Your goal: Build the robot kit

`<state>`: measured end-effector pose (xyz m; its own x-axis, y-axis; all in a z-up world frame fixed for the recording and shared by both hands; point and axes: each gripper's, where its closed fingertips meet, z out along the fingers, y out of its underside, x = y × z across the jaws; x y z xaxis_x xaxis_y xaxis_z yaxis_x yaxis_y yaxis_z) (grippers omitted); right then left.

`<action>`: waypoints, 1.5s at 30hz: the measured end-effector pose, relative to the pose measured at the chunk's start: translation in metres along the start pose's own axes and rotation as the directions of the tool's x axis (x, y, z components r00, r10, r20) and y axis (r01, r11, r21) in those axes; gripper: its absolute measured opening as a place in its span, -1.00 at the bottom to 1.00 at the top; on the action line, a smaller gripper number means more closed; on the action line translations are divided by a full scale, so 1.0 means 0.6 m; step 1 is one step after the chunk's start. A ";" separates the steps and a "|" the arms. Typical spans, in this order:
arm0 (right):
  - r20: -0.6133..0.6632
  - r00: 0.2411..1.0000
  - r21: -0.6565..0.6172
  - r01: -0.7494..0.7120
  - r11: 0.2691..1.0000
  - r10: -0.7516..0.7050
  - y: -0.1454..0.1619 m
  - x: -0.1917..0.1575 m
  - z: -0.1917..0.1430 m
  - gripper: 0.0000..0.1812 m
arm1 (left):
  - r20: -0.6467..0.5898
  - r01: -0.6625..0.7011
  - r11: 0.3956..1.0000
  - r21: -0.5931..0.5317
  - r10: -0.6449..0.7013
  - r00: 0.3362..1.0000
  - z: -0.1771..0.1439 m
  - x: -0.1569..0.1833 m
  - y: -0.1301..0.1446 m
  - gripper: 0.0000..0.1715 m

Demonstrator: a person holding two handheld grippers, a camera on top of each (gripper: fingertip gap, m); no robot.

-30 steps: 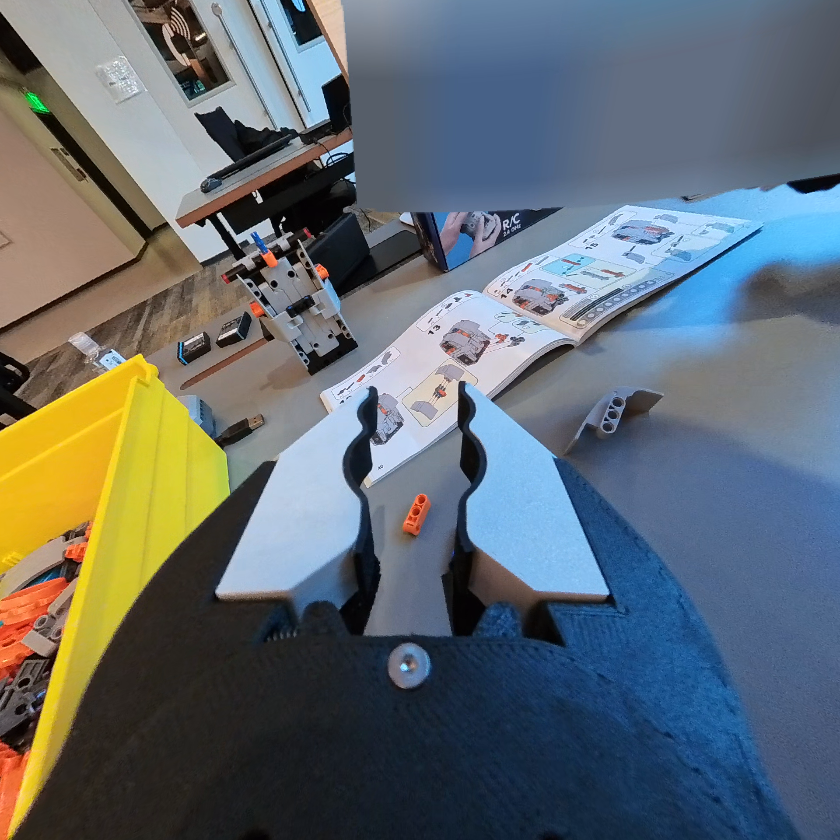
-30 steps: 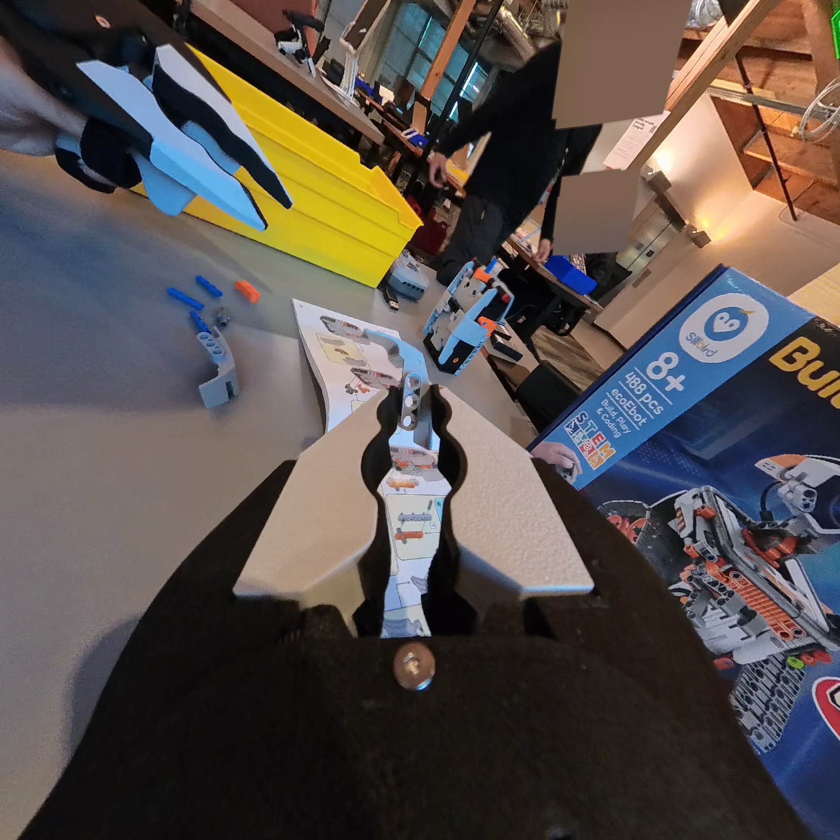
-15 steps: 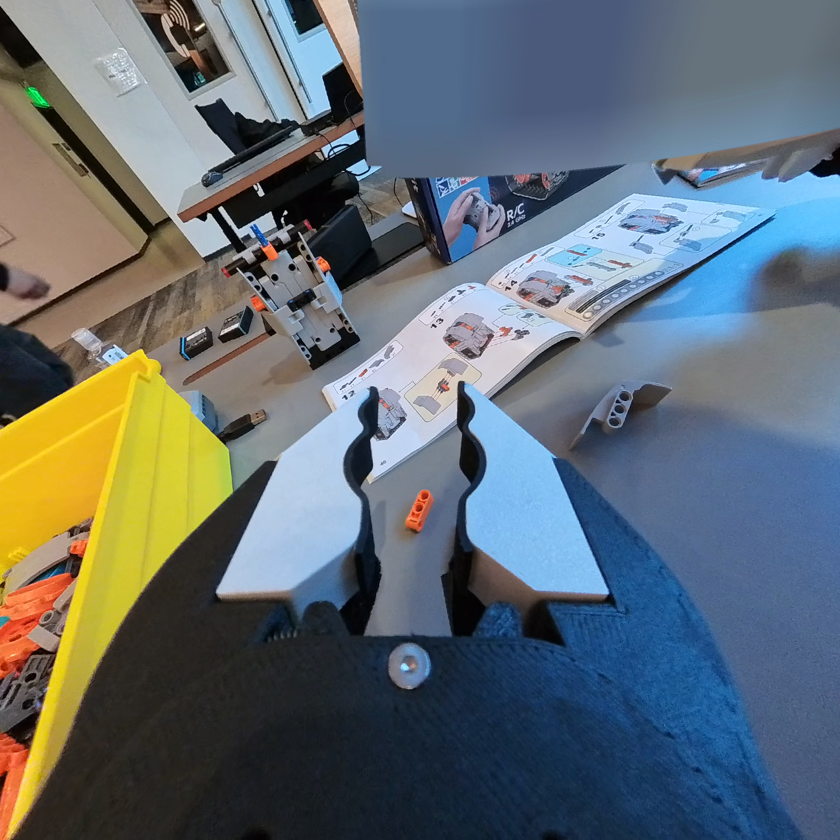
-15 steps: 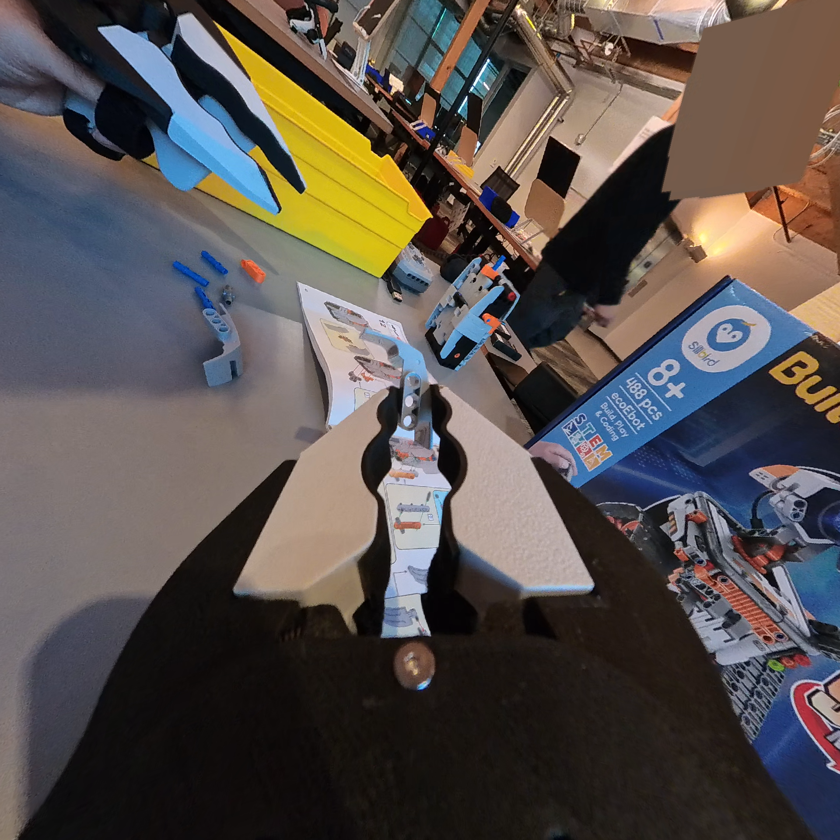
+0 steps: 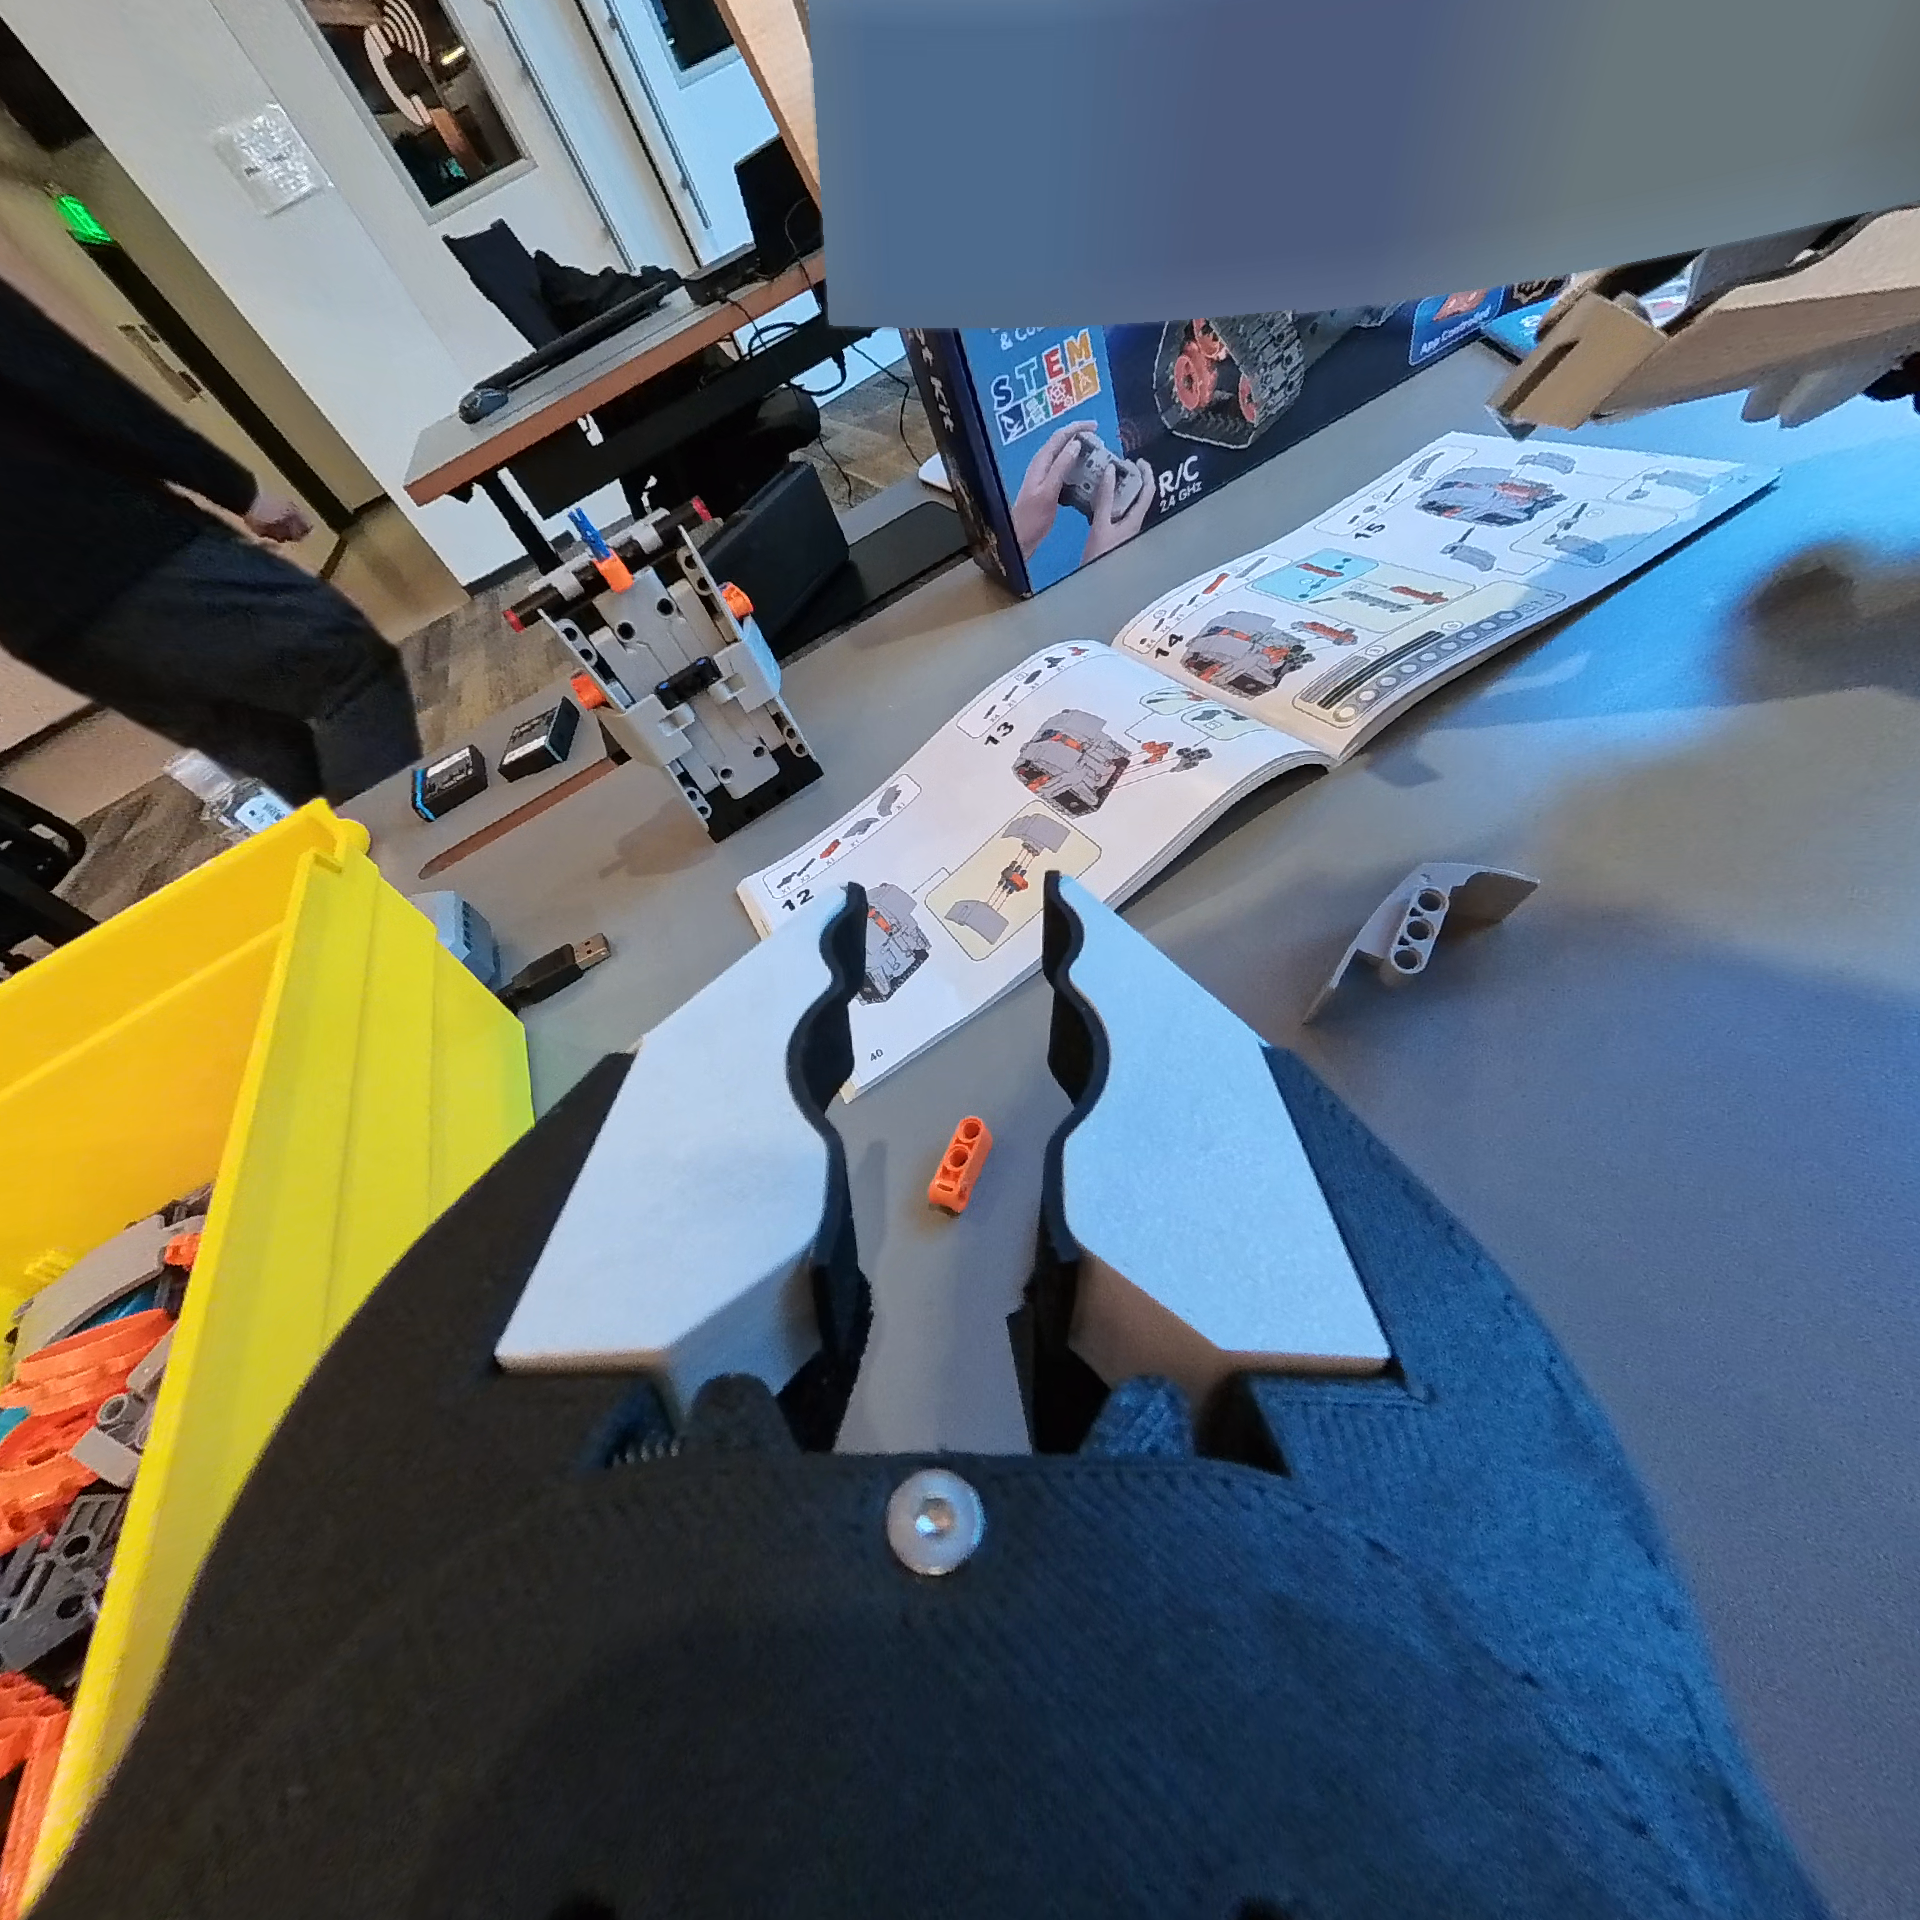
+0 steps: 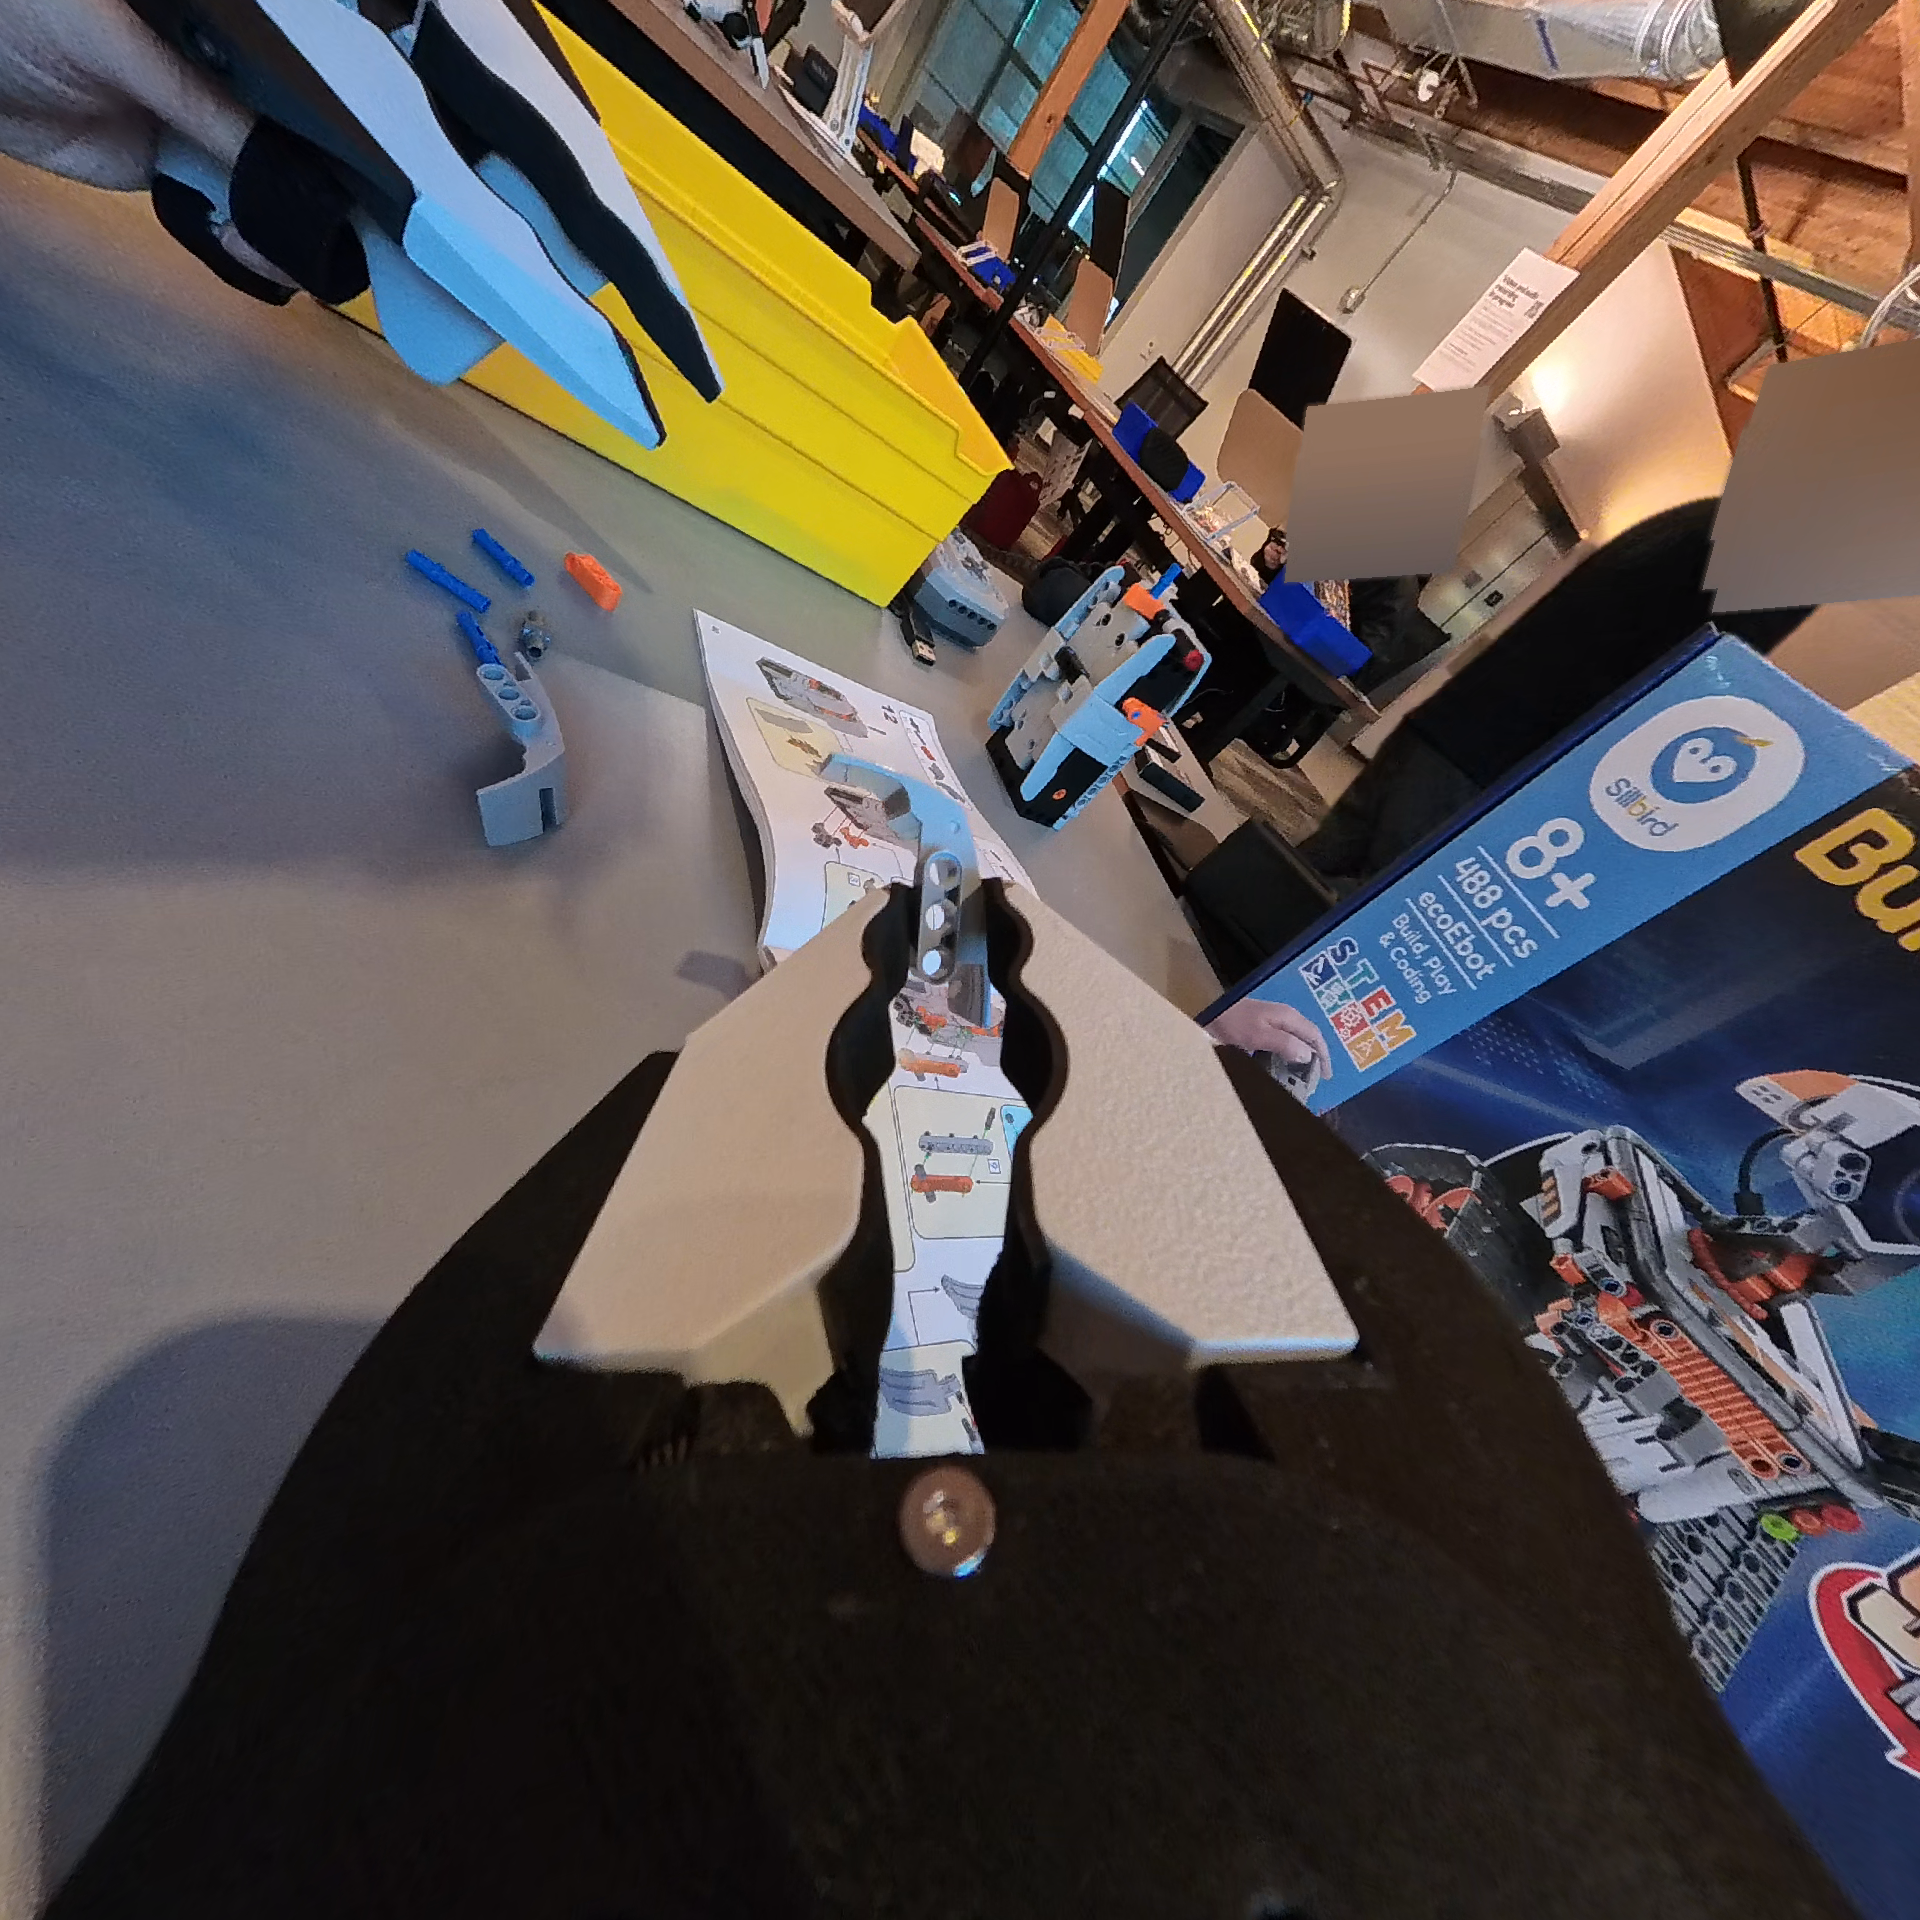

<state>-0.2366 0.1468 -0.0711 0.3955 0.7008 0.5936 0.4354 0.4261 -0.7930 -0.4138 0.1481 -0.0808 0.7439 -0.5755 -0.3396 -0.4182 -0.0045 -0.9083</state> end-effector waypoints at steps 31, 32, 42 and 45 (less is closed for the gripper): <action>0.279 0.919 -0.249 0.351 0.903 -0.280 0.019 -0.119 0.038 -0.85 | 0.000 -0.035 0.999 -0.037 0.035 0.999 0.004 0.005 0.011 -0.63; 0.285 0.917 -0.256 0.352 0.900 -0.278 0.022 -0.118 0.038 -0.85 | -0.002 -0.038 0.999 -0.037 0.038 0.999 0.004 0.006 0.011 -0.63; 0.332 0.895 -0.275 0.395 0.876 -0.300 0.043 -0.130 0.041 -0.85 | 0.001 -0.050 0.999 -0.023 0.050 0.999 0.000 0.008 0.005 -0.64; 0.353 0.886 -0.283 0.408 0.868 -0.301 0.047 -0.141 0.047 -0.85 | 0.005 -0.044 0.999 -0.024 0.044 0.999 0.000 0.006 0.006 -0.64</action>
<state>-0.2808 0.1158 -0.1478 -0.0659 0.6943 0.7166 0.7681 0.4937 -0.4077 -0.4127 0.1463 -0.0851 0.7273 -0.5713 -0.3803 -0.4626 0.0014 -0.8866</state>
